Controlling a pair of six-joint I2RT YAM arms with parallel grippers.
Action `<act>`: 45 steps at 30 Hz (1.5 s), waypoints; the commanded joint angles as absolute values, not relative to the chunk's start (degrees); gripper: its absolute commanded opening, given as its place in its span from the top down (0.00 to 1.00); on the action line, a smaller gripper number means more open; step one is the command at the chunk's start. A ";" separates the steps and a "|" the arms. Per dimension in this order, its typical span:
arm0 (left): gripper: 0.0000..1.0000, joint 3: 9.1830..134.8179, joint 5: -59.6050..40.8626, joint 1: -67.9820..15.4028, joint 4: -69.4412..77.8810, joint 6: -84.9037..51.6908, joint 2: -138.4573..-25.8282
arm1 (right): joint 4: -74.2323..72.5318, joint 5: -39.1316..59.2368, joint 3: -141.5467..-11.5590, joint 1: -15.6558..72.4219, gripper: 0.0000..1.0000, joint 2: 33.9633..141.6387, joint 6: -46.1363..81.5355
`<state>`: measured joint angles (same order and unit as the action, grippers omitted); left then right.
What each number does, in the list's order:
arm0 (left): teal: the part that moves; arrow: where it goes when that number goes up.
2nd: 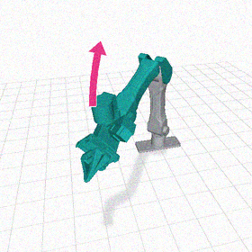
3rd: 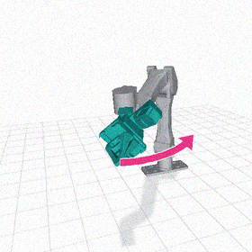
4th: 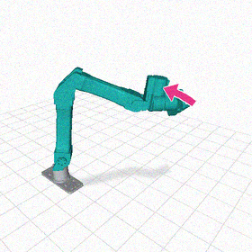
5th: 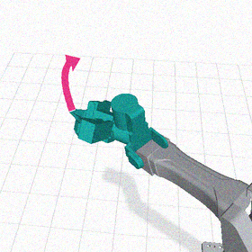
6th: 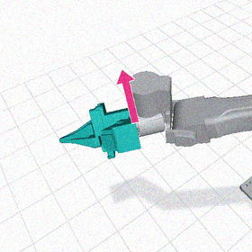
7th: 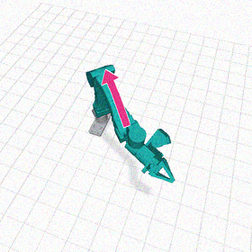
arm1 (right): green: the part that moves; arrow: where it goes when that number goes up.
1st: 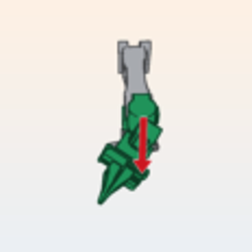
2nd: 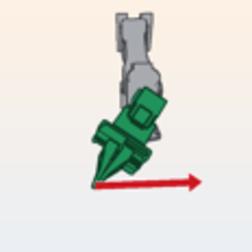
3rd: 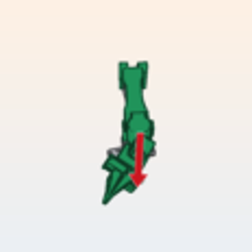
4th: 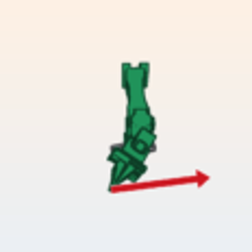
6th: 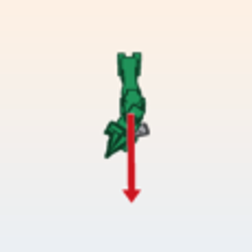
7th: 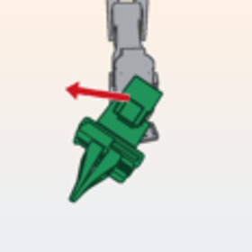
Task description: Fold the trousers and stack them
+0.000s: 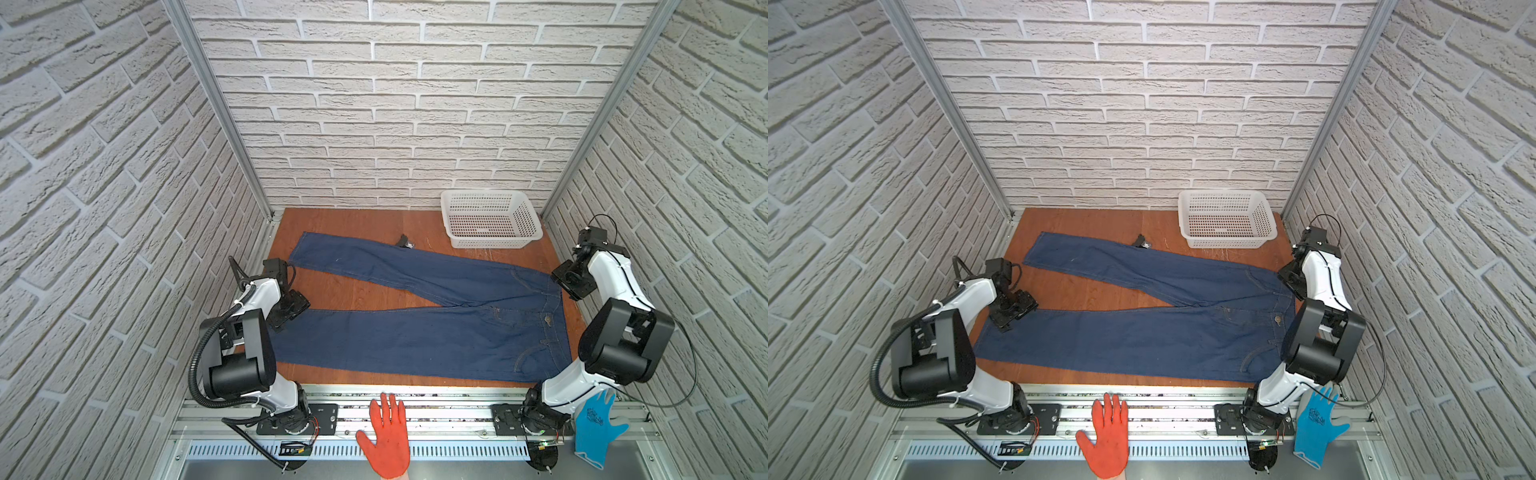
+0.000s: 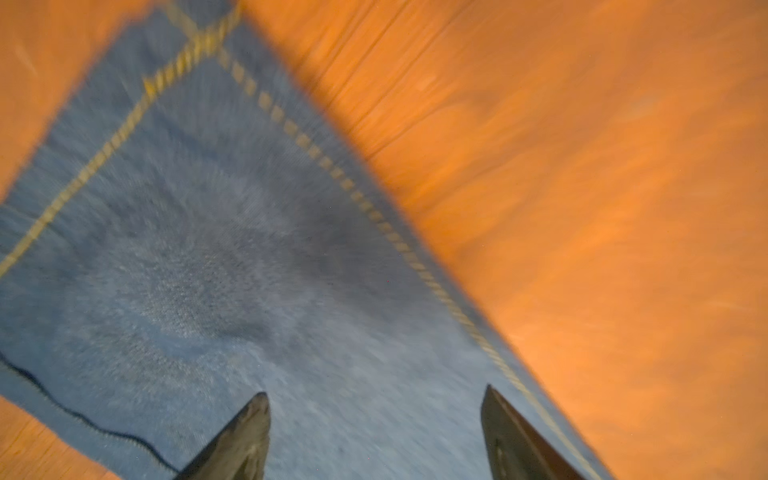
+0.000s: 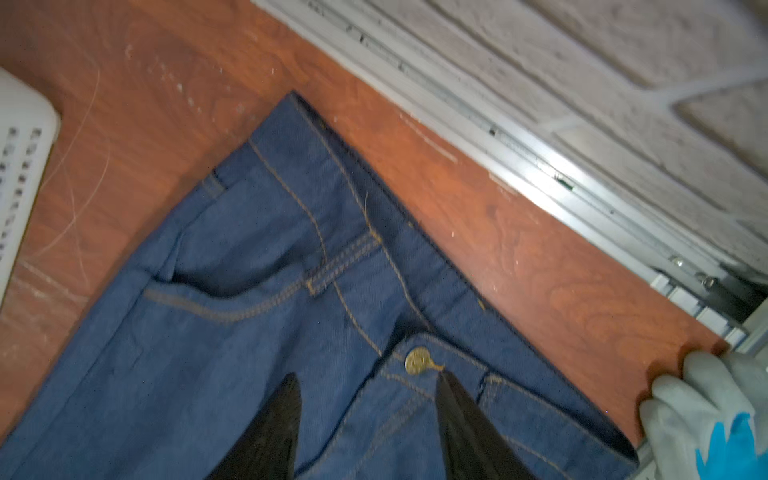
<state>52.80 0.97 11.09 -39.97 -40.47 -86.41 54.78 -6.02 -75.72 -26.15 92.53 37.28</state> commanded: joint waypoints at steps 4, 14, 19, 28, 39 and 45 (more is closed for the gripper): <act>0.21 54.84 -2.11 9.93 -41.42 -39.49 -82.62 | 55.09 -1.83 -61.62 -24.35 0.48 86.24 38.68; 0.21 54.88 -4.48 9.76 -40.98 -38.33 -80.92 | 54.14 -3.80 -49.78 -24.35 0.47 83.41 38.62; 0.20 57.76 -5.08 9.89 -41.90 -38.01 -80.16 | 53.86 -6.06 -45.11 -25.65 0.46 81.59 40.12; 0.20 67.85 -8.11 12.01 -44.24 -36.33 -82.02 | 56.51 -8.98 -40.57 -26.45 0.47 76.04 42.13; 0.20 78.26 -11.69 11.05 -44.10 -35.26 -91.51 | 59.25 -3.79 -53.68 -26.46 0.48 68.72 39.90; 0.22 87.42 -12.13 9.12 -43.55 -34.71 -100.82 | 54.16 0.67 -62.91 -26.43 0.48 72.64 37.45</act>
